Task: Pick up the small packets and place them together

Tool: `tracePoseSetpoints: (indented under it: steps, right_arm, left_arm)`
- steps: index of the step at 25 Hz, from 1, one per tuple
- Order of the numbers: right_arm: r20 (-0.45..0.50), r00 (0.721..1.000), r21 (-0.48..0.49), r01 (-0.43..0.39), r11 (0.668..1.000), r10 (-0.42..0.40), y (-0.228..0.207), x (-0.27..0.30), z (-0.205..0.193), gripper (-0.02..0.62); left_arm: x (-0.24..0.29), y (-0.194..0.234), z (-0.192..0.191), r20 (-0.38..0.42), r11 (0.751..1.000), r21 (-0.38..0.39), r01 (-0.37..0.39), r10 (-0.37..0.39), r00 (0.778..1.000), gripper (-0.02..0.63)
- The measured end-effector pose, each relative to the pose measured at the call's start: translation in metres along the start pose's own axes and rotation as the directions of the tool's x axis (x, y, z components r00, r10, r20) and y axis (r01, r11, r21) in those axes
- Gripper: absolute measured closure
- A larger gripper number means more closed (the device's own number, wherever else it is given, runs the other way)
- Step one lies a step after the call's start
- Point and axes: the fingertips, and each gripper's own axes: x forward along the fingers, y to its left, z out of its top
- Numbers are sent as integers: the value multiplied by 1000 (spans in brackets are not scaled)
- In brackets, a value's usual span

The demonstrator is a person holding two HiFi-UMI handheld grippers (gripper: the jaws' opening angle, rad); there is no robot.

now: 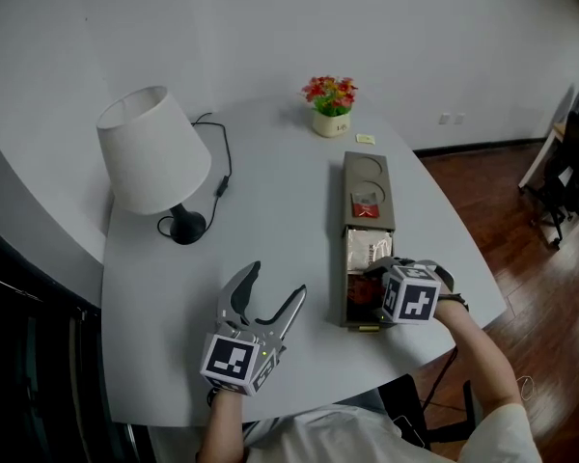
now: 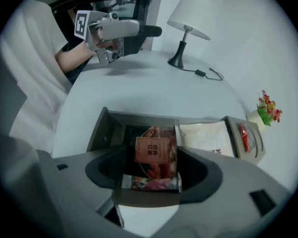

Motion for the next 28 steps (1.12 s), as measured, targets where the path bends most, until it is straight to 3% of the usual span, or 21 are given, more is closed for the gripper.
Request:
tracePoseSetpoints:
  steps: [3,6,7,10,14,17,20,23,26,28]
  right_arm:
    - [-26,1000,4,-9,1000,9,0,3,-1,287]
    - [-30,1000,9,-4,1000,5,0,2,1,357]
    - [-31,999,6,6,1000,-5,0,2,2,421]
    - [-45,998,-10,37,999,-37,2,-1,3,471]
    - [-51,996,-40,68,997,-70,8,-17,4,479]
    - [21,995,-20,100,995,-100,6,-39,10,479]
    - [129,971,42,198,979,-202,-21,-71,15,479]
    - [203,922,109,313,944,-329,-68,-96,6,479]
    - [199,895,93,390,916,-400,-113,-101,-14,479]
    - [175,893,75,408,910,-415,-137,-96,-26,479]
  left_arm:
    - [0,3,0,-2,1000,-1,-4,4,1000,265]
    - [0,5,-2,-8,1000,-10,-9,9,1000,265]
    - [1,5,-3,-11,1000,-10,-8,8,1000,265]
    - [2,4,-5,-19,1000,-10,-3,3,1000,265]
    - [0,6,-4,-17,1000,-20,-10,10,1000,265]
    - [0,8,-3,-14,1000,-15,-10,9,1000,265]
    - [-1,9,-3,-12,1000,-15,-9,9,1000,265]
    - [-1,6,-3,-12,1000,-18,-7,7,1000,265]
    - [-1,5,-2,-13,1000,-15,-8,8,1000,265]
    - [-2,5,1,-11,1000,-4,-7,7,1000,265]
